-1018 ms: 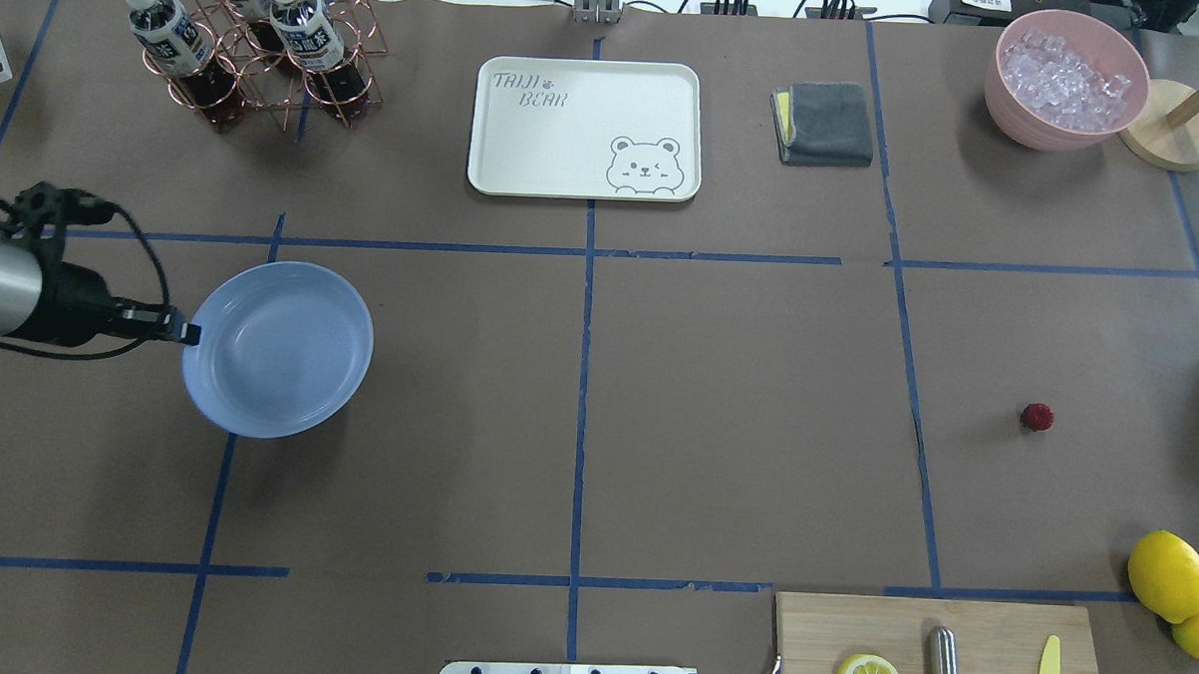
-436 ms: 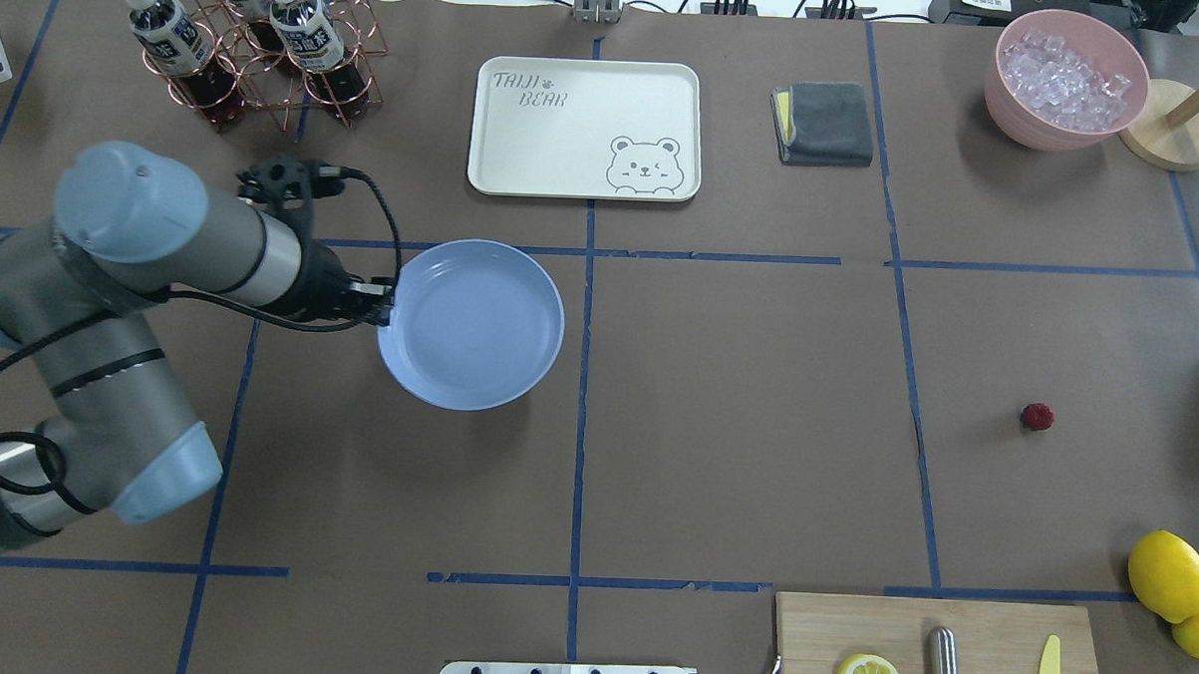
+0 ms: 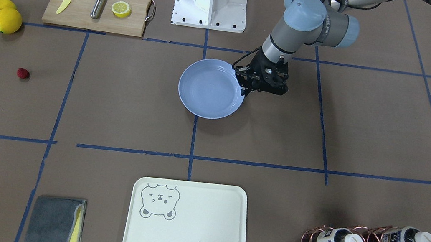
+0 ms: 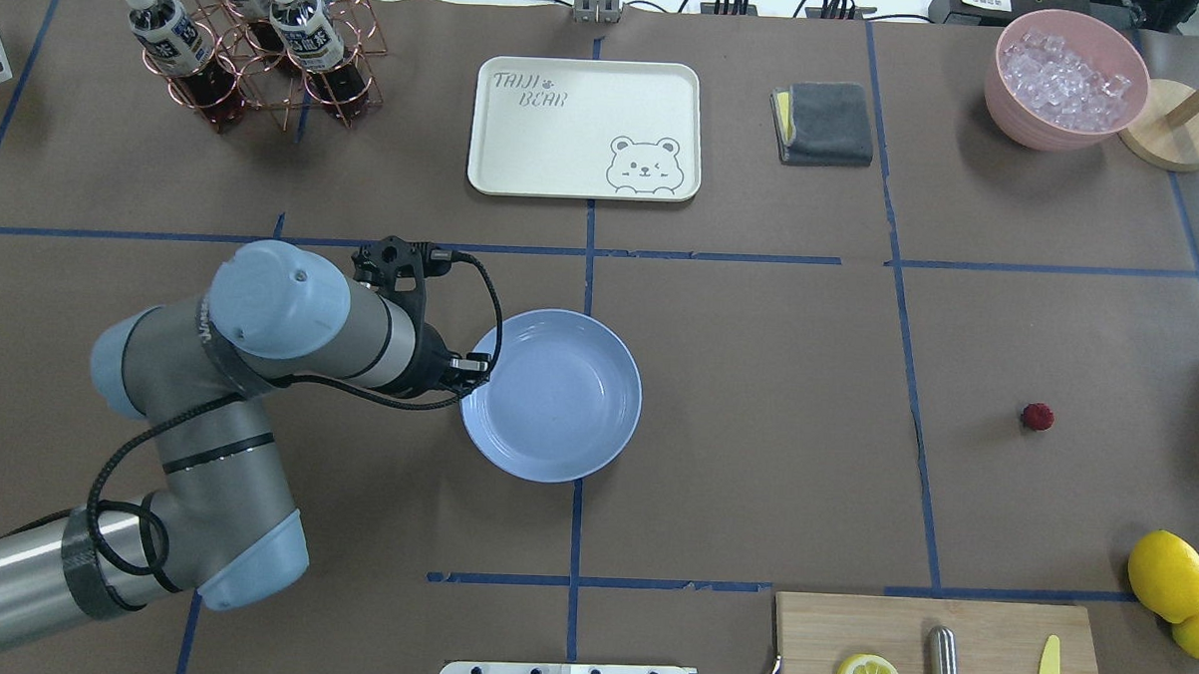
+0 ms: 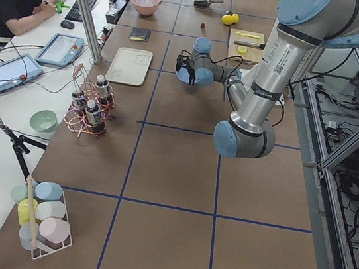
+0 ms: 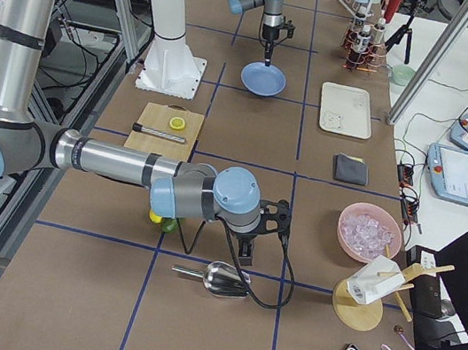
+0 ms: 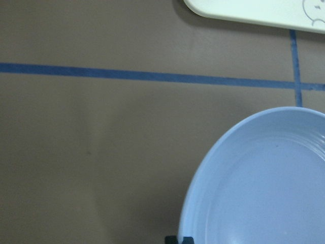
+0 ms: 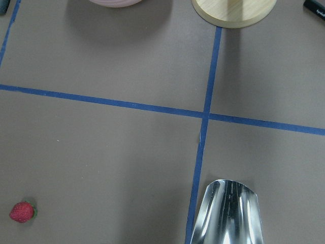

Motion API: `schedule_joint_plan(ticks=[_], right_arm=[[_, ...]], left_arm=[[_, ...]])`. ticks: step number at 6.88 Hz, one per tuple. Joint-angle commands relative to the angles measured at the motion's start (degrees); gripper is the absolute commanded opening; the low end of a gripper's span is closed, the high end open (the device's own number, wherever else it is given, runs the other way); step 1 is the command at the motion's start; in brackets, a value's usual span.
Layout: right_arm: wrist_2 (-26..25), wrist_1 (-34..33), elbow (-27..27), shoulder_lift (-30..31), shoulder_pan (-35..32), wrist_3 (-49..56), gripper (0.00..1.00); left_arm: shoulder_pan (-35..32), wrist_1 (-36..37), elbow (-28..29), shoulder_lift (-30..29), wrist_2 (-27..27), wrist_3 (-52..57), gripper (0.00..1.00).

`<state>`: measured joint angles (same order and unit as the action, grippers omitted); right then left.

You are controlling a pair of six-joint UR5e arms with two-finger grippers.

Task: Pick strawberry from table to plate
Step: 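Push the light blue plate with the left gripper toward the table center, then nudge the plate into place at the grid center with the left gripper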

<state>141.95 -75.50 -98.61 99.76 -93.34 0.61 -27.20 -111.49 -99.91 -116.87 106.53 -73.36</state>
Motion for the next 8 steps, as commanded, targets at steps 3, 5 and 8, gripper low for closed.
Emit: schedule_joint_plan(ticks=[3, 5, 8], right_arm=[[0.0, 0.0, 0.0, 0.0, 0.0, 0.0, 1.0], [0.0, 0.0, 0.0, 0.0, 0.0, 0.0, 1.0], [0.0, 0.0, 0.0, 0.0, 0.0, 0.0, 1.0]], left_arm=[[2.8, -2.8, 2.5, -0.6, -1.6, -0.2, 0.0], [3.0, -7.1, 5.1, -1.2, -1.6, -0.2, 0.0], [2.2, -7.0, 4.9, -1.3, -1.5, -0.2, 0.0]])
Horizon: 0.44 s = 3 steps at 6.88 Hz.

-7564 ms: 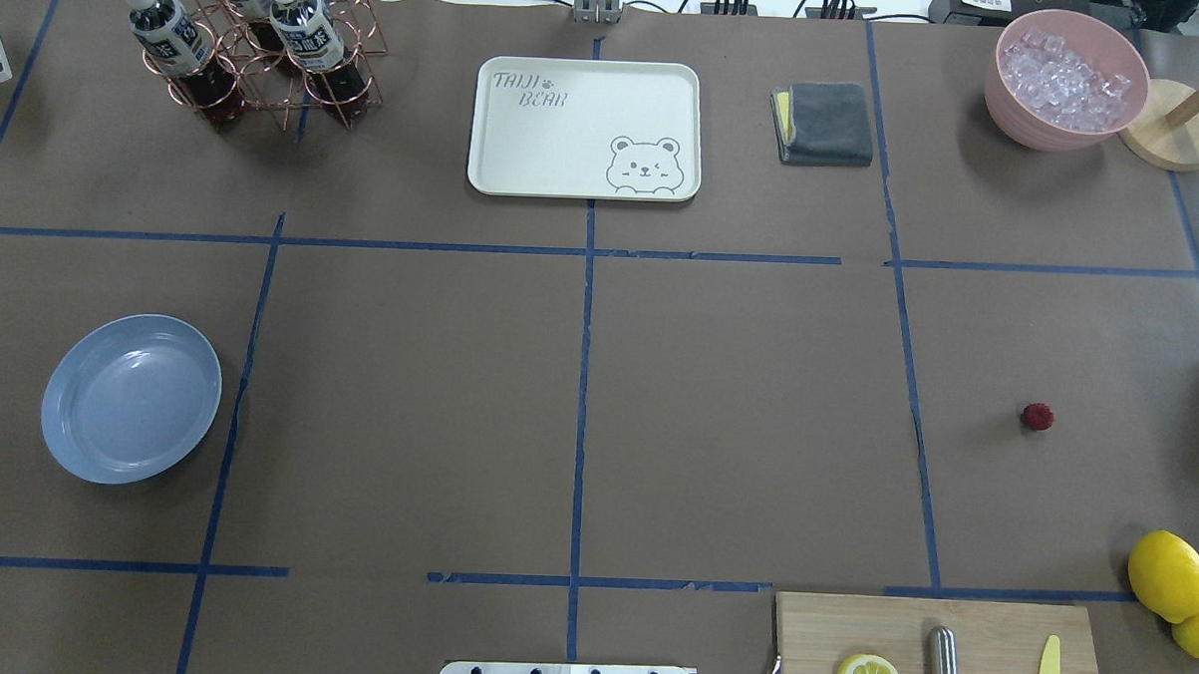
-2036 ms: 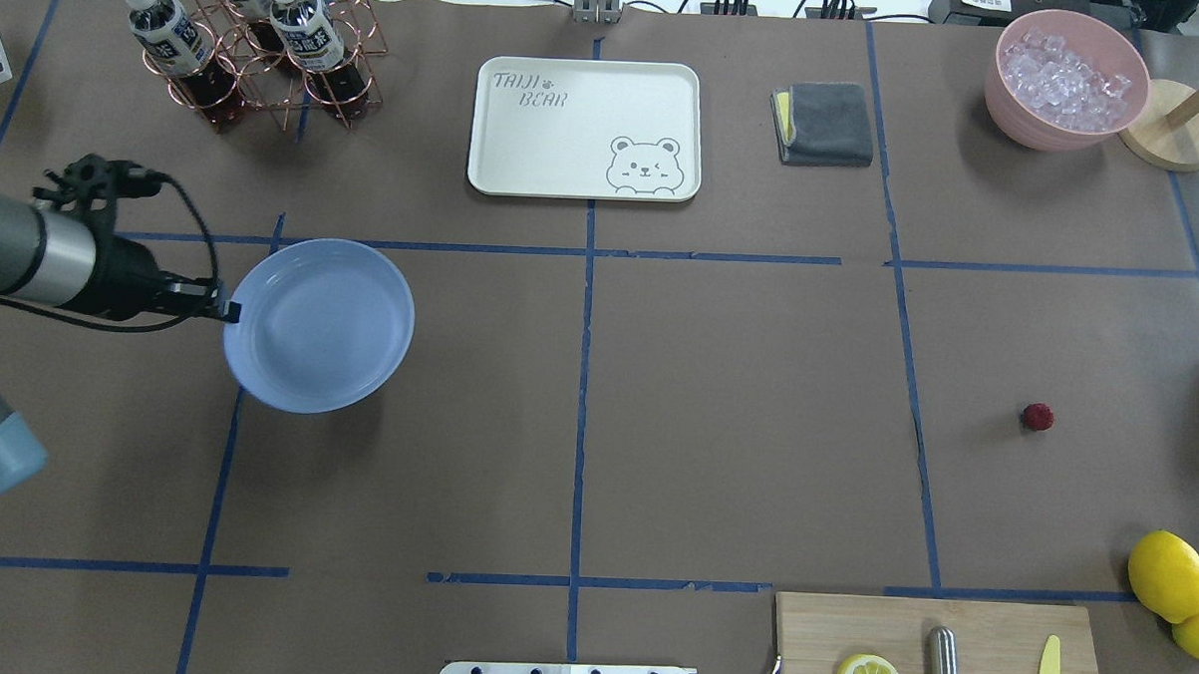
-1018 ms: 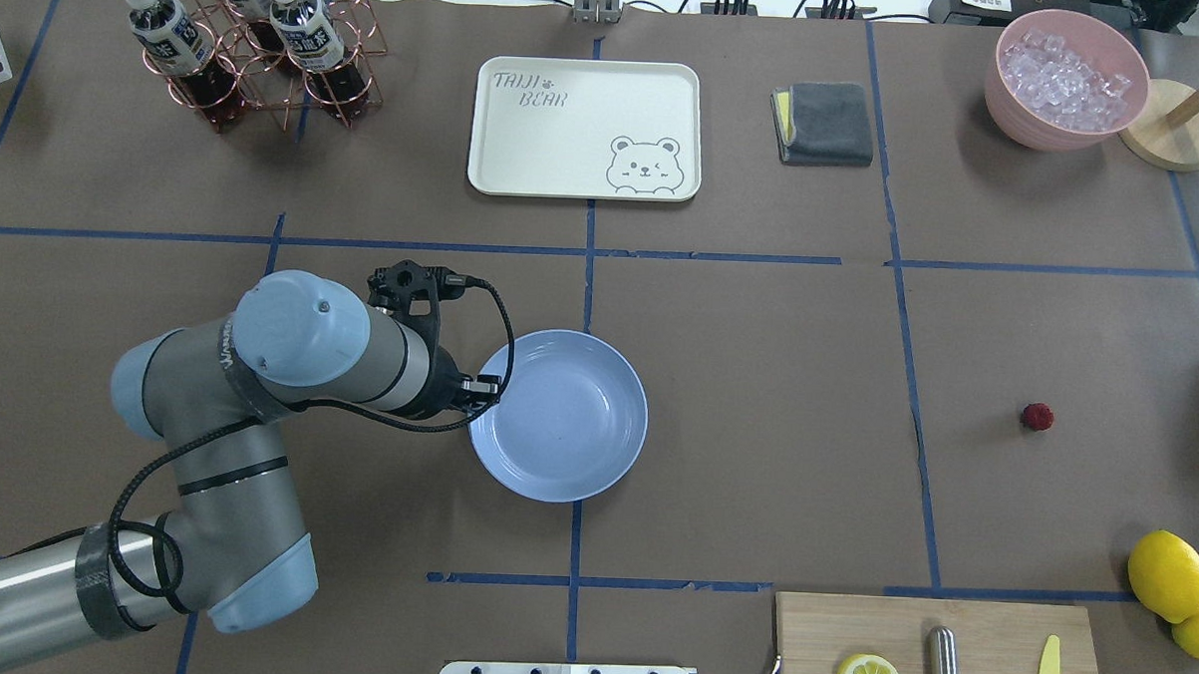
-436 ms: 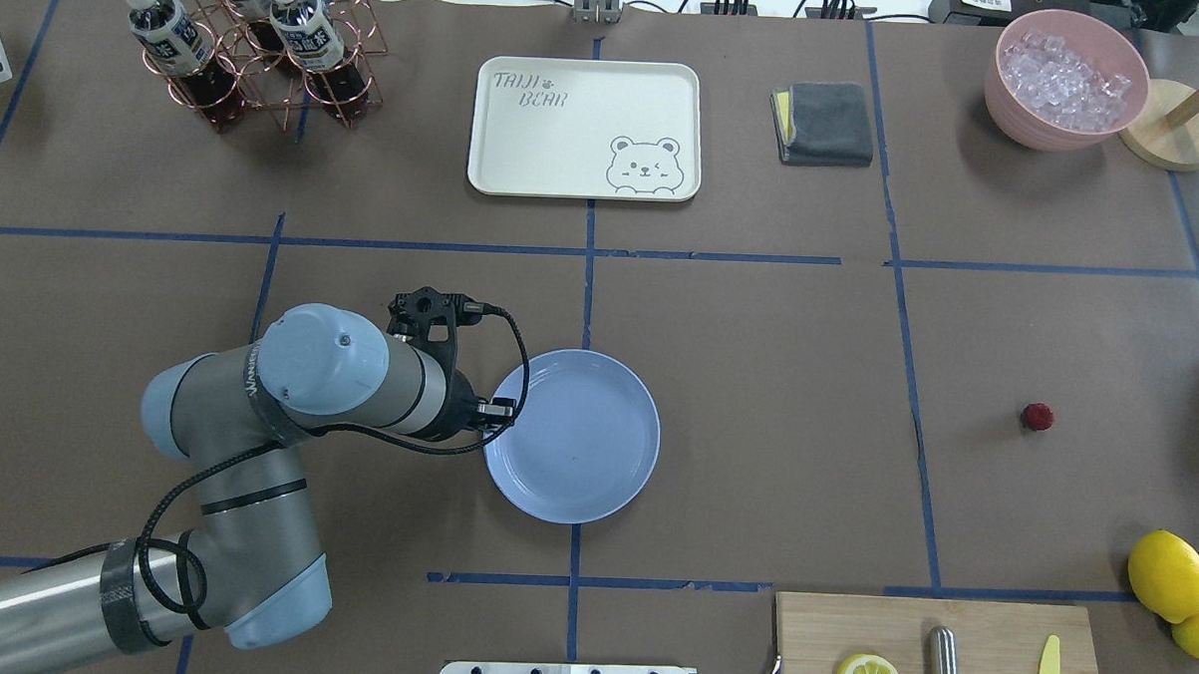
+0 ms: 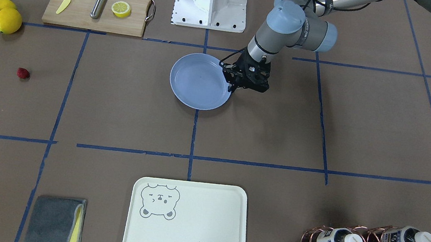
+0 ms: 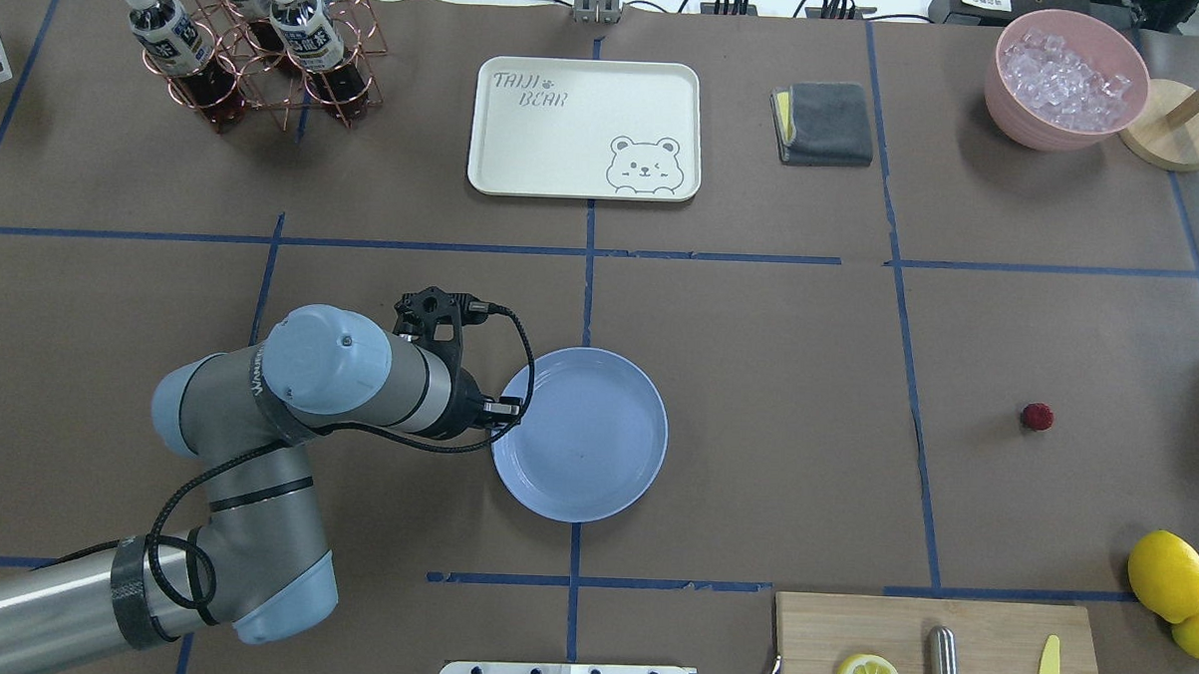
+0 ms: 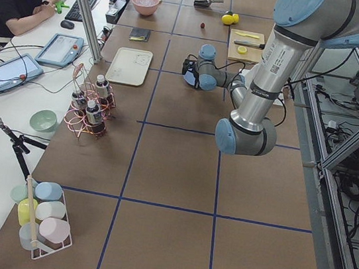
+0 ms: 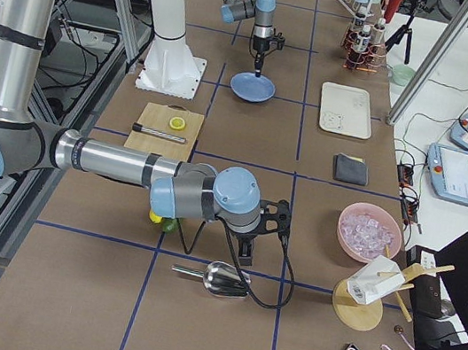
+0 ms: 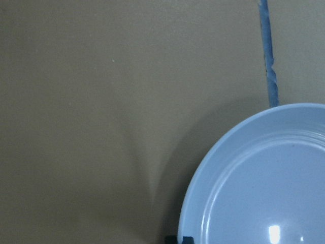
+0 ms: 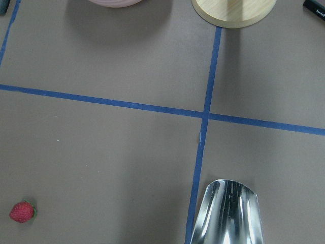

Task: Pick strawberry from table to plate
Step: 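Nudge the plate into place at the grid center with the left gripper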

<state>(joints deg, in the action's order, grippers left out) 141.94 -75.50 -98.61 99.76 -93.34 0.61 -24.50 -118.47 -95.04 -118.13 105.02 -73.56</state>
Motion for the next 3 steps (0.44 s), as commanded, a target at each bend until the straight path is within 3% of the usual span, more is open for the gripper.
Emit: schedule_joint_plan(ticks=[1, 3], right_arm=[[0.0, 0.0, 0.0, 0.0, 0.0, 0.0, 1.0], [0.0, 0.0, 0.0, 0.0, 0.0, 0.0, 1.0]], left_arm=[[-1.6, 0.0, 0.1, -0.2, 0.2, 0.0, 0.0], [-3.0, 0.3, 0.3, -0.2, 0.3, 0.1, 0.0]])
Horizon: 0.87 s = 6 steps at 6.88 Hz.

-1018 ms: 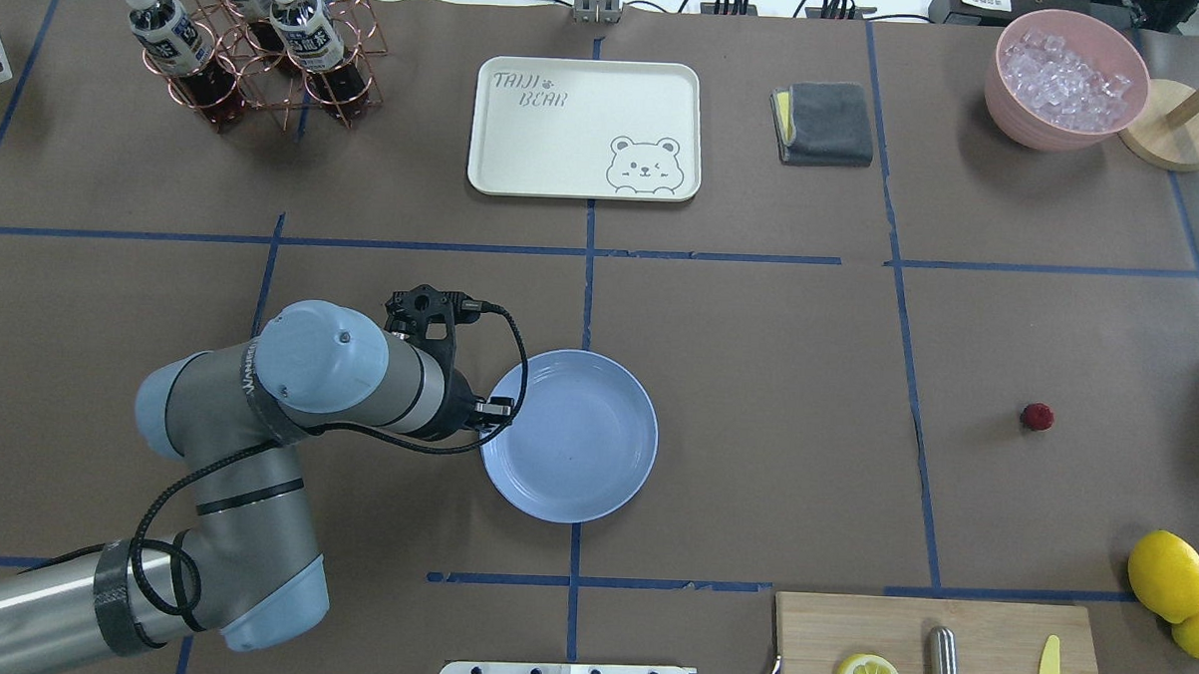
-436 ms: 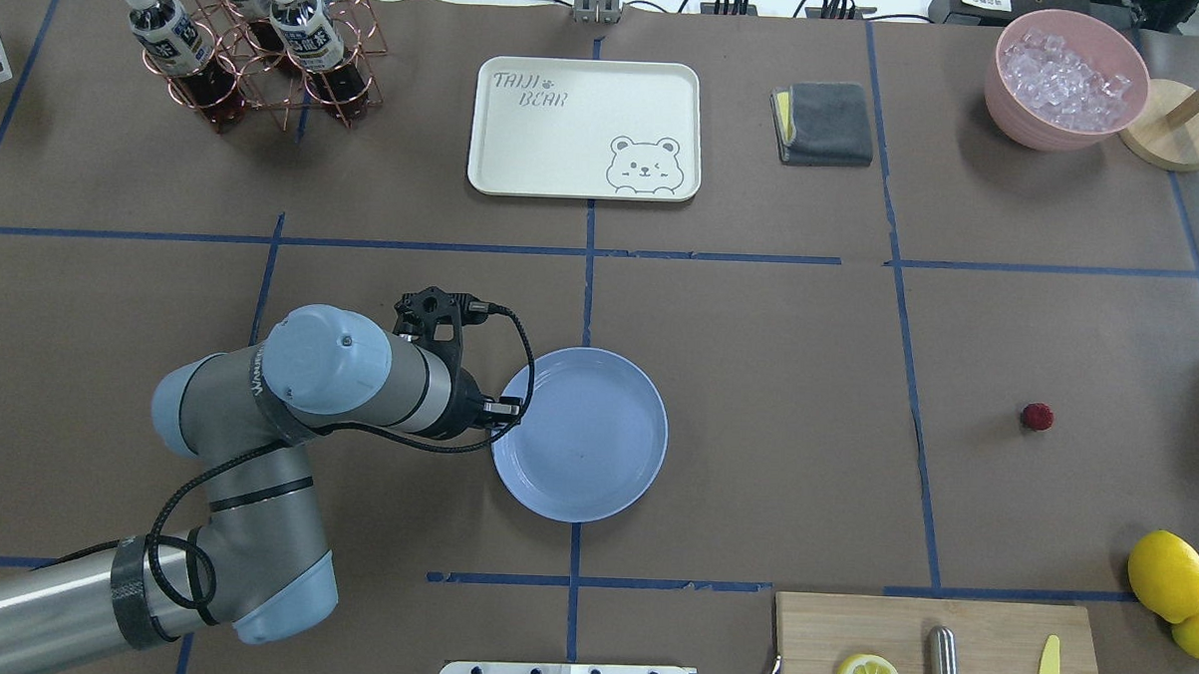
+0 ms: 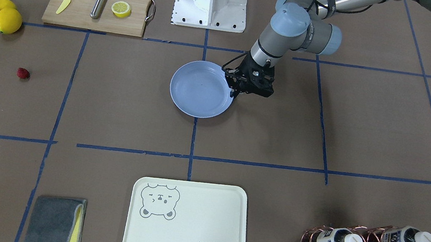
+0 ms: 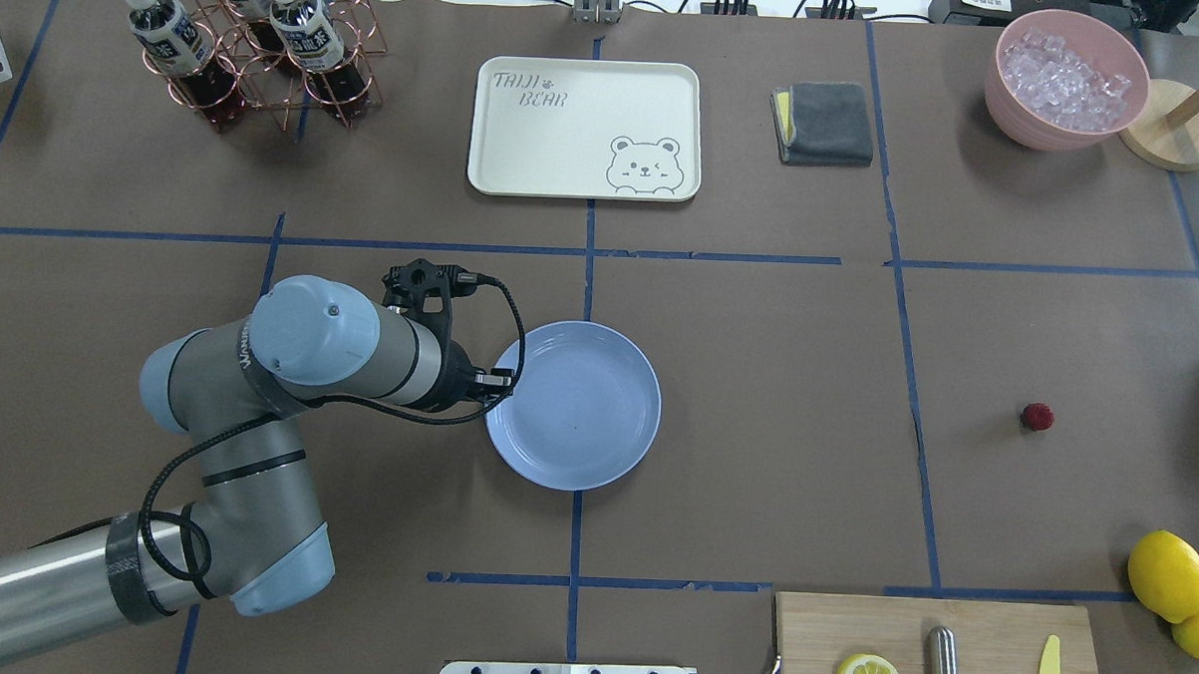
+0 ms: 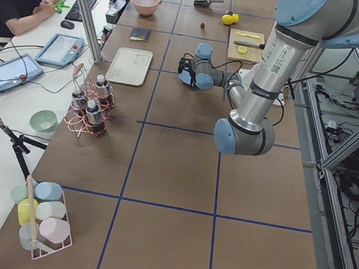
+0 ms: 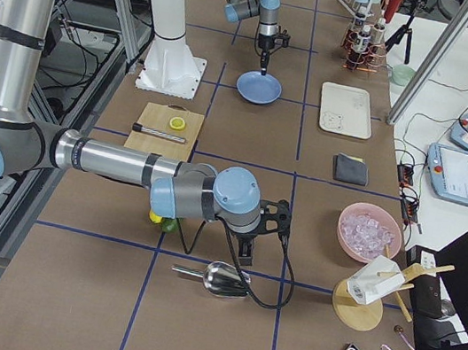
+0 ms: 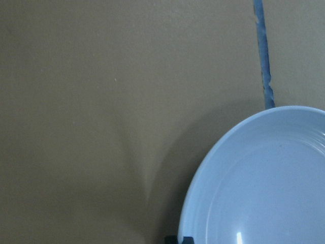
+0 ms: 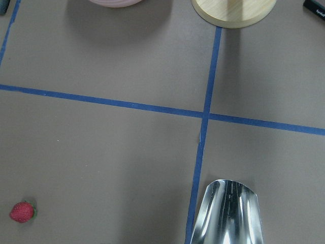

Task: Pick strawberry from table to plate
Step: 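Nudge the plate into place at the grid center with the left gripper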

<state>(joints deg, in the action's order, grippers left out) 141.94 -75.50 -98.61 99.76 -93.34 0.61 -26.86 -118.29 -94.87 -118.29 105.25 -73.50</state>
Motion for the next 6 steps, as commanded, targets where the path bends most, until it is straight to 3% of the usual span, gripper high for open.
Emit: schedule_joint_plan(ticks=[1, 5, 6], right_arm=[[0.0, 0.0, 0.0, 0.0, 0.0, 0.0, 1.0], [0.0, 0.0, 0.1, 0.0, 0.0, 0.0, 1.0], [0.0, 0.0, 0.1, 0.0, 0.0, 0.0, 1.0]], left_arm=[[-0.7, -0.1, 0.2, -0.1, 0.0, 0.0, 0.0], [-0.3, -0.4, 2.7, -2.4, 0.0, -0.1, 0.02], [-0.4, -0.4, 2.6, -2.2, 0.0, 0.1, 0.25]])
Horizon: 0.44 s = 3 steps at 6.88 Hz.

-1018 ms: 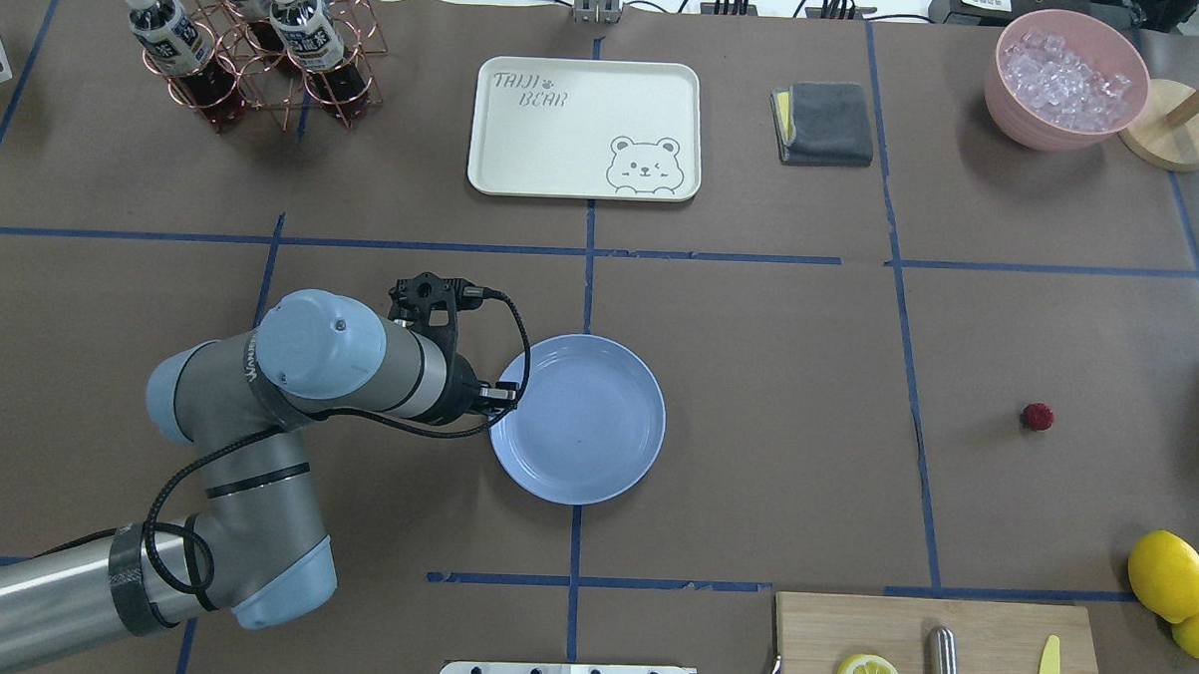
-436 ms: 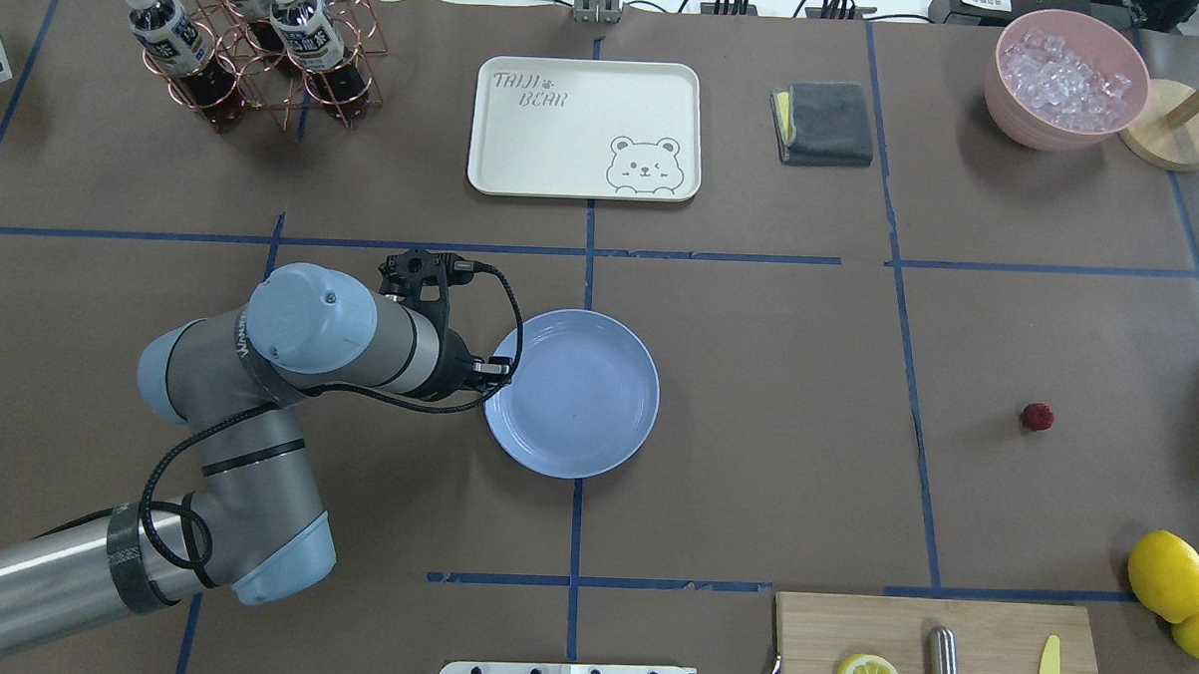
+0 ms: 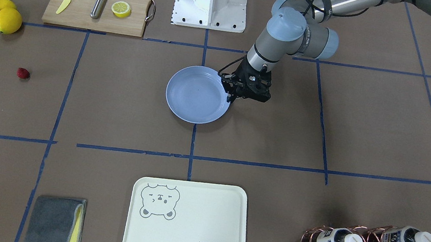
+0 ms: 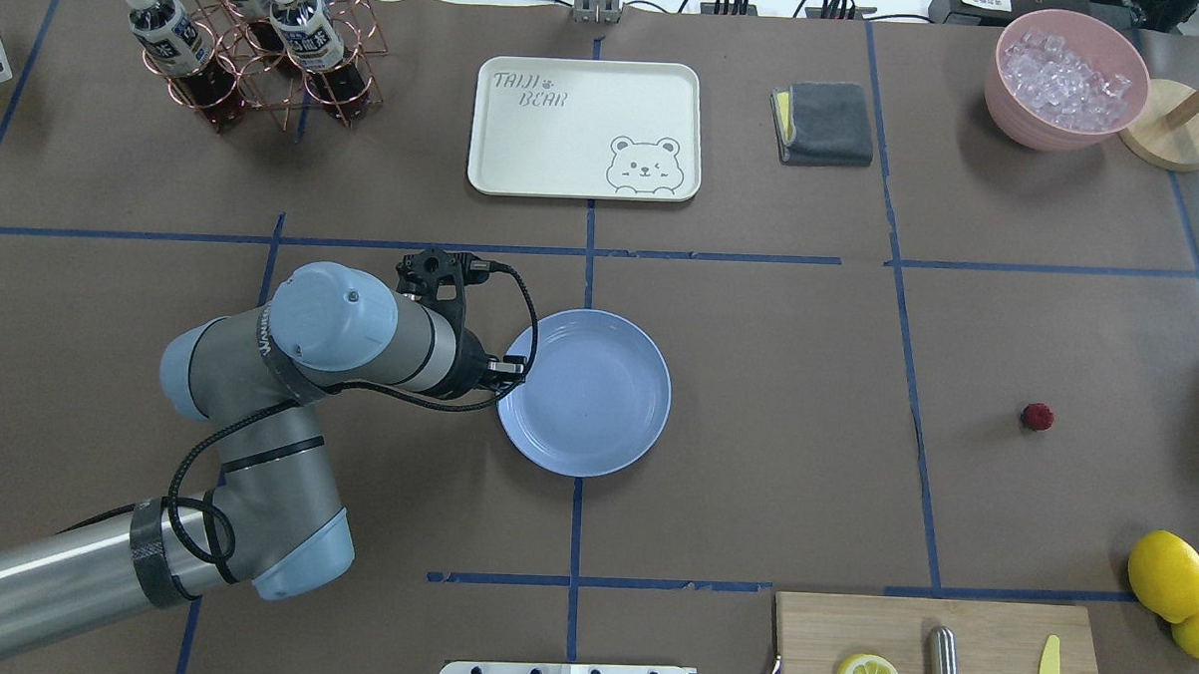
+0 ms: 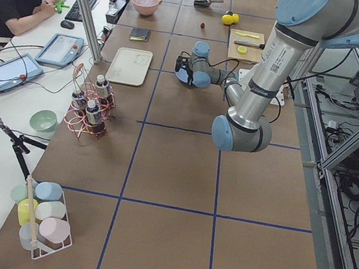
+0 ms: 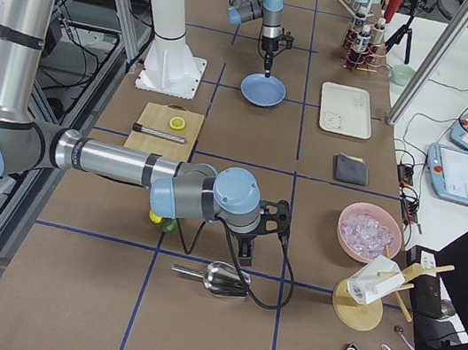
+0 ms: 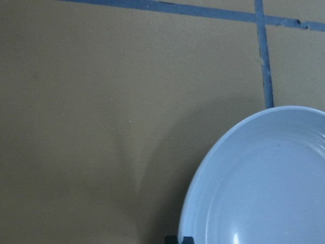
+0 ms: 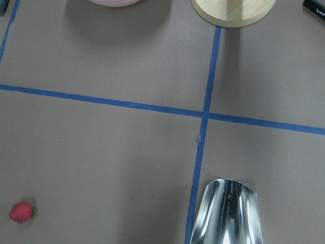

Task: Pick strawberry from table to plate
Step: 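Nudge the plate into place at the grid center with the left gripper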

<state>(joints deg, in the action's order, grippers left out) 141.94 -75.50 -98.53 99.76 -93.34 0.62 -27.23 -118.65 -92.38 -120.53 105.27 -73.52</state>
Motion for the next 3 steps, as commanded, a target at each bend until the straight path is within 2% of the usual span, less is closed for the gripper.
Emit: schedule_joint_plan(ticks=[1, 2, 3], right_arm=[[0.0, 0.0, 0.0, 0.0, 0.0, 0.0, 1.0], [-0.1, 0.2, -0.3, -0.3, 0.0, 0.1, 1.0], [0.0, 0.4, -0.9, -0.6, 0.0, 0.4, 1.0]], left_arm=[[0.1, 0.0, 0.1, 0.2, 0.0, 0.9, 0.73], [0.0, 0.4, -0.3, 0.2, 0.0, 1.3, 1.0], [-1.7, 1.6, -2.0, 1.3, 0.2, 2.1, 1.0]])
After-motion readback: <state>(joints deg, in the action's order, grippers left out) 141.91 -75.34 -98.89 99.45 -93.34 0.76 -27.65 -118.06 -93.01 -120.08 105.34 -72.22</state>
